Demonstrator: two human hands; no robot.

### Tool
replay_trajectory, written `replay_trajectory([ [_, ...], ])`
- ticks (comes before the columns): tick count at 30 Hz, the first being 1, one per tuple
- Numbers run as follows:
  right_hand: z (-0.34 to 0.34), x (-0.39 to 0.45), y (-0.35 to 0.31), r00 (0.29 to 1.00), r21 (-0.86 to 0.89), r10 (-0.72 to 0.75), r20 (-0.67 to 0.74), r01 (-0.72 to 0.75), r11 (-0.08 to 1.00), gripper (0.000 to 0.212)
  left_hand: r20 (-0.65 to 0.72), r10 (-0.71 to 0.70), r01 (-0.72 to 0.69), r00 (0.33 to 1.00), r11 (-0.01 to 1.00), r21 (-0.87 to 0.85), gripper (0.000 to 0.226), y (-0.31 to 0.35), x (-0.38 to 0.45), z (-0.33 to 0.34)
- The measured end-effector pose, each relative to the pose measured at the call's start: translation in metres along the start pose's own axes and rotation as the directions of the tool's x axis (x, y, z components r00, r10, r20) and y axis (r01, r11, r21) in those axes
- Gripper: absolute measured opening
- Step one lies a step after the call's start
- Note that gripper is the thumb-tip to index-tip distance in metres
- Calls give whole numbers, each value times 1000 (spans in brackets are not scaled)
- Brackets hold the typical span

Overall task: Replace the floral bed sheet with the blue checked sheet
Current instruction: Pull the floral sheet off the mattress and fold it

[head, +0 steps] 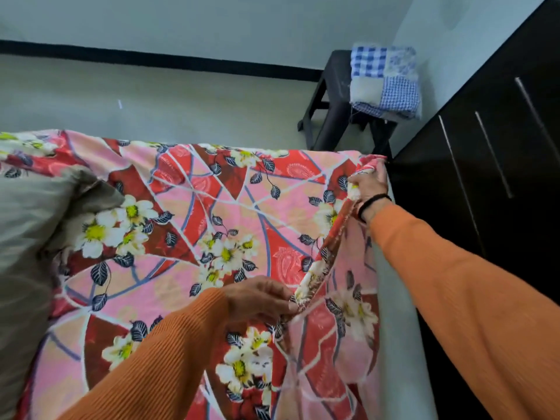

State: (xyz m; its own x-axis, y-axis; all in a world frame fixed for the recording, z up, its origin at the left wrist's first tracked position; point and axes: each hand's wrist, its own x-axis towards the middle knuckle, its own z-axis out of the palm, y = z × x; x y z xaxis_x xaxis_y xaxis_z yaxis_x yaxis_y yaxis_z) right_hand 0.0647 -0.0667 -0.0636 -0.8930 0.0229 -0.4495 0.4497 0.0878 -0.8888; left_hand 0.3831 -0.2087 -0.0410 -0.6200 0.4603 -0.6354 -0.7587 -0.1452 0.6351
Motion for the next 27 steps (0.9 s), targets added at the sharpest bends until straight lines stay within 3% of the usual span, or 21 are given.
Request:
replay_trajectory([
  [4,54,-15,-41,985,-279,-84,151,124,952,78,34,-4,4,999,1000,-11,11,-5,-19,-28],
  [8,125,-31,-62,917,-541,-151,369,344,767,73,9,25,-25,1000,998,-61,10,-17,-43,-76],
  [10,160,-47,-64,886,-605,-112,449,394,691,75,-3,0,0,1000,999,-48,13,-29,-56,-104],
  [14,241,-79,-47,842,-657,-66,536,465,593,78,-41,-107,103,993,991,-82,5,-60,-89,-154],
  [18,321,-111,-17,794,-631,-43,606,513,583,83,-85,-172,158,981,976,-147,10,-96,-129,-196],
  [27,447,-179,24,708,-590,23,706,571,571,84,-181,-106,24,978,913,-406,12,-169,-215,-251],
])
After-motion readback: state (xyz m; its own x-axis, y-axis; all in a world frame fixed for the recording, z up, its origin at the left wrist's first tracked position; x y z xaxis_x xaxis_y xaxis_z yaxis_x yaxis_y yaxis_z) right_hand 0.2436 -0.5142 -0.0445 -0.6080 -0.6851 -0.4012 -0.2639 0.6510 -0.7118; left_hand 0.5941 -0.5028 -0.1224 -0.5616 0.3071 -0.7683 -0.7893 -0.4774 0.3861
